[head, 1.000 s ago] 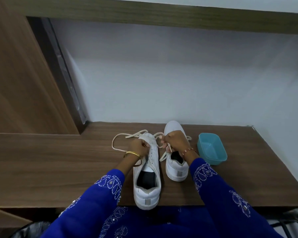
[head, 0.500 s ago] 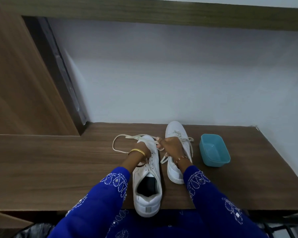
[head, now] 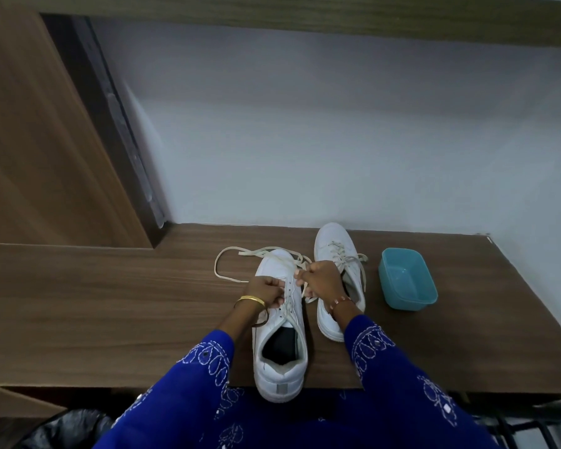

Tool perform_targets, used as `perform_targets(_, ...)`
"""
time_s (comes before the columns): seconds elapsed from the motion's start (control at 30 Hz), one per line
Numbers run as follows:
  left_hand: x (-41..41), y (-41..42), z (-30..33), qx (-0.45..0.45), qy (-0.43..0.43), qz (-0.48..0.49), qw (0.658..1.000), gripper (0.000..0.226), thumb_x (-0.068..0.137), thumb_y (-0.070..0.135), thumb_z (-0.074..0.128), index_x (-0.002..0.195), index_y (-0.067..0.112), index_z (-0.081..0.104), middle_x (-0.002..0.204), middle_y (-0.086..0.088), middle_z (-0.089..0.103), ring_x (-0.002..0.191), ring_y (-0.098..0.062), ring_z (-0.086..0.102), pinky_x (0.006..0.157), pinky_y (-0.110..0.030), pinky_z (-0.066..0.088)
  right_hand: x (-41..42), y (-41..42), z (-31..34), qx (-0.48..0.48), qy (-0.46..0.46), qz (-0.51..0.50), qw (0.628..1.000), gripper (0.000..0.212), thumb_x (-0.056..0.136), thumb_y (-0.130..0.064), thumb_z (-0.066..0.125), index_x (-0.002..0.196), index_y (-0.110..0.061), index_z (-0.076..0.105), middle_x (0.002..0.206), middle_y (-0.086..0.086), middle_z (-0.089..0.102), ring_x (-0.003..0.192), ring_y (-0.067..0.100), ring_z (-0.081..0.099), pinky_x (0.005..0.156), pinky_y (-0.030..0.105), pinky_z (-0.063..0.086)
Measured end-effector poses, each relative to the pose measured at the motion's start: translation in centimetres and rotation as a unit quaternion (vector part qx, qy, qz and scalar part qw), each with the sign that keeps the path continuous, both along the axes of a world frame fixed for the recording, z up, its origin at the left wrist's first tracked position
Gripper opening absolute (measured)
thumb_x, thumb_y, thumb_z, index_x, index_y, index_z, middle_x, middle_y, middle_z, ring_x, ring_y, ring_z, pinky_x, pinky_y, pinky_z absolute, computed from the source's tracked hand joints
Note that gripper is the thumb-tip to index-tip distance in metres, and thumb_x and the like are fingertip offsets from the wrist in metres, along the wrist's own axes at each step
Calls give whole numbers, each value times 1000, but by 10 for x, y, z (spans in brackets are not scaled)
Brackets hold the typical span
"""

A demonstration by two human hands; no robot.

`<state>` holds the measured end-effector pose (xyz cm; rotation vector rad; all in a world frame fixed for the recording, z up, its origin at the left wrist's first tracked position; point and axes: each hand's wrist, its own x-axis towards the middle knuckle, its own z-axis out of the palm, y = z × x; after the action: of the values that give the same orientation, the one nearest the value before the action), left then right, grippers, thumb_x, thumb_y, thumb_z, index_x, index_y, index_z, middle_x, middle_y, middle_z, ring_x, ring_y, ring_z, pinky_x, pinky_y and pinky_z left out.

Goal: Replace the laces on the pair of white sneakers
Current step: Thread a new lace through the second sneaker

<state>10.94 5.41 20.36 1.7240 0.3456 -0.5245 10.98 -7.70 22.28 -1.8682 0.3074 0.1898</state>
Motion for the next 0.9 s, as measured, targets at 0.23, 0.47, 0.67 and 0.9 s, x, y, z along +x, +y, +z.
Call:
perform_targets(0.23,-1,-6,-8,0,-38,20,999,34,94,9,49,60,8,49,53,-7,48,27,1,42,35,-12,37,-1,4,1,-10,16,-13,1000,27,88,-10,59,68,7,62,47,-3,54,27,1,41,31,16,40)
perform_targets(0.47,1,-4,-18,41,-72,10,997,26,85,2,59,65,14,50,60,-2,49,29,4,42,38,-11,37,-1,5,1,-58,56,-1,997,29,91,-6,48,63,-13,50,62,4,55,51,13,52,39,17,43)
perform_targets(0.67,-11,-8,-20,1,-72,30,997,26,85,-3,59,64,13,53,59,-3,48,30,3,41,39,-10,36,-5,8,-5,-51,37,-22,998,21,85,7,43,68,-3,52,73,17,60,35,5,51,37,16,43)
perform_targets(0.9,-17,-9,-13,-82,-23,66,994,22,86,-9,52,70,6,55,57,-6,48,30,1,42,36,-12,36,-5,6,-9,-42,9,-29,999,13,81,7,54,69,4,56,71,22,60,43,9,56,38,18,44)
